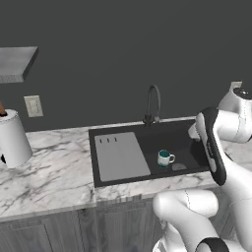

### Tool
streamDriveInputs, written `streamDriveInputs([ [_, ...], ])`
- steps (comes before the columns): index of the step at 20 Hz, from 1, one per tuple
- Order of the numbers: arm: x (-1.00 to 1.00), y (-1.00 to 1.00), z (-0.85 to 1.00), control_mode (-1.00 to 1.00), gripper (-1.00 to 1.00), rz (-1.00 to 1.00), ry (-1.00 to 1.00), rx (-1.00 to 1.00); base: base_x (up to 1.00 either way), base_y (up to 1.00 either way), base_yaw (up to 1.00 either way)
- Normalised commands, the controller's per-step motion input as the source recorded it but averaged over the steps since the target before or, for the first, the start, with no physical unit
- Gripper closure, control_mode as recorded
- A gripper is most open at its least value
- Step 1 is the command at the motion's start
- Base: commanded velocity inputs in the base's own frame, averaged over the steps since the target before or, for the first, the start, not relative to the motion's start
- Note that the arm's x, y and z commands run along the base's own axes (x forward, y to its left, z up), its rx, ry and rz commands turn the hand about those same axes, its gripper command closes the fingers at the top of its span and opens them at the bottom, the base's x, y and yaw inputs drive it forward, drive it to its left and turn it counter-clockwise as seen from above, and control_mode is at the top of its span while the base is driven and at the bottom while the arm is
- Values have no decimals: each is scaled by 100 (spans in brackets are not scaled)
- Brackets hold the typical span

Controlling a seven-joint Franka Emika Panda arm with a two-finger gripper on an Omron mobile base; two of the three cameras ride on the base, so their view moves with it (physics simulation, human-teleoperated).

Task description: Pick the mug and place it in the sink. Pick the bowl and place it in the open cabinet and then close the cabinet.

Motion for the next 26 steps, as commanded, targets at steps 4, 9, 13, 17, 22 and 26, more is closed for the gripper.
streamDriveInputs([
  [4,-19,3,10,-100,-100,-7,-2,0,0,0,0],
  [9,-2,18,9,-100,-100,-6,0,-4,0,0,0],
  [13,3,31,15,-100,-100,-6,0,-12,0,0,0],
  [17,2,18,19,-100,-100,-3,0,-10,0,0,0],
  [22,0,16,19,-100,-100,-2,0,-7,0,0,0],
  [26,0,12,18,-100,-100,-2,0,-5,0,0,0],
])
